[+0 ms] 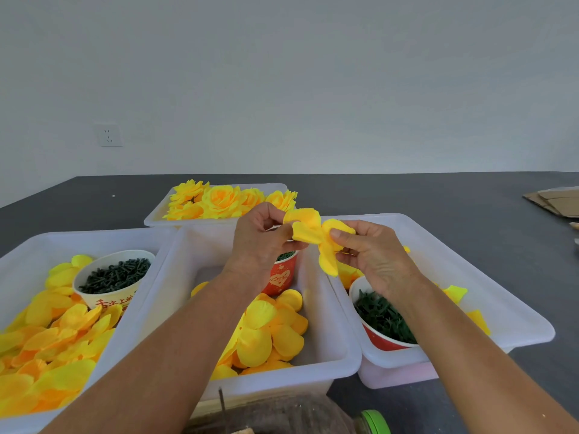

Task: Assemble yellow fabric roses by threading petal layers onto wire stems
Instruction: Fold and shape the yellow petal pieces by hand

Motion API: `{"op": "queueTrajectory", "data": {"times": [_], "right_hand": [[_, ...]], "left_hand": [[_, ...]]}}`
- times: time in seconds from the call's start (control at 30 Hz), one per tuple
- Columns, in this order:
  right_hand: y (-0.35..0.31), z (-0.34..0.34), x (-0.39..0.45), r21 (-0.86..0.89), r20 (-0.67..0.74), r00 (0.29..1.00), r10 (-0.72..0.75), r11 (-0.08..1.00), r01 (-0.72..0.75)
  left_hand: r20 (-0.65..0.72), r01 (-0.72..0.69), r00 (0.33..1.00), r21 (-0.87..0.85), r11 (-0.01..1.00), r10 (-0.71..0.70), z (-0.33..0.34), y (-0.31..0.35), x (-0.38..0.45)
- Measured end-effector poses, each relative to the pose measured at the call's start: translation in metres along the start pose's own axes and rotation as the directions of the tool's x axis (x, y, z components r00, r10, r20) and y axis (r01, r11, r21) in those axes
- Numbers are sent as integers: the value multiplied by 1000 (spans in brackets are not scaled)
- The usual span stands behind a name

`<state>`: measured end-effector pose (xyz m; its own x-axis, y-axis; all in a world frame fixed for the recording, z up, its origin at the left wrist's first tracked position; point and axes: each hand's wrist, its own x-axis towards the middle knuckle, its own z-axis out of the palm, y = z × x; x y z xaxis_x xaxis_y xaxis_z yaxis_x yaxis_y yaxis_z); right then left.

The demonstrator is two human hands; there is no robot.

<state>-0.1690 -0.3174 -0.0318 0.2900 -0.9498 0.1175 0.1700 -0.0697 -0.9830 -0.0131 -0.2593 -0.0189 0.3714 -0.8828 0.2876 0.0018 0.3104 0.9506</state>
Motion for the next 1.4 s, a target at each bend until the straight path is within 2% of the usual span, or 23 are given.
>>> {"op": "queueTrajectory", "data": {"times": [0.03,0.07,0.13,0.2,0.23,0.27,0.33,0.37,0.43,0.5,0.53,0.6,0.67,0.73,0.87,1.07,1.13,1.23,1.33,1.4], "right_hand": [[0,0,-1,15,-11,1000,-24,1000,24],[1,-1,-2,-48,-35,994,-104,994,102],[3,0,-2,-333,-39,939,-342,890,310],[5,1,-1,-494,-27,886,-464,776,392],[5,1,0,-471,-53,884,-464,792,388],[4,0,0,-380,-96,902,-420,853,357],[2,0,1,-122,-148,963,-227,970,210],[1,0,1,-24,-137,983,-122,992,120],[1,-2,3,126,-73,997,26,992,-16],[0,-4,4,226,1,997,73,972,-71],[0,-4,4,225,19,998,60,972,-63],[2,-5,4,23,-35,996,-87,996,88],[5,-3,5,-250,-77,952,-298,930,270],[7,-2,6,-345,-96,917,-388,876,335],[9,-4,8,-352,-145,906,-397,877,328],[5,-1,3,-233,-10,948,-319,922,308],[4,-1,0,-204,22,951,-308,930,306],[3,1,-1,-264,97,949,-298,912,314],[4,4,-3,-260,162,939,-303,905,337],[5,3,-2,-245,174,940,-294,911,330]], "left_hand": [[3,-18,1000,52,998,18,0,-1,0],[2,-44,999,130,991,45,0,-2,0],[-1,-113,993,328,938,120,0,-5,2],[6,-160,984,459,874,176,2,-4,0],[-1,-156,984,465,871,176,2,-4,-1],[-14,-128,989,417,900,147,1,-3,-1],[-35,-36,998,248,968,46,2,0,-2],[-29,-7,999,184,983,12,3,1,-2],[-13,9,1000,158,987,-7,3,0,-3],[-21,16,1000,174,985,-13,2,0,-3],[-30,15,1000,193,981,-10,1,-1,-3],[-31,-16,999,297,955,26,-1,-3,-1],[7,-70,997,473,878,76,0,-6,-2],[42,-97,995,557,825,89,2,-6,-4],[80,-40,997,477,878,1,3,-7,-6],[131,7,990,349,937,-56,2,-5,-5],[113,73,987,317,945,-114,2,-5,-4],[108,173,971,307,936,-215,1,-5,-3],[200,154,953,324,933,-227,1,-5,-5],[174,97,969,379,920,-174,3,-6,-6]]}}
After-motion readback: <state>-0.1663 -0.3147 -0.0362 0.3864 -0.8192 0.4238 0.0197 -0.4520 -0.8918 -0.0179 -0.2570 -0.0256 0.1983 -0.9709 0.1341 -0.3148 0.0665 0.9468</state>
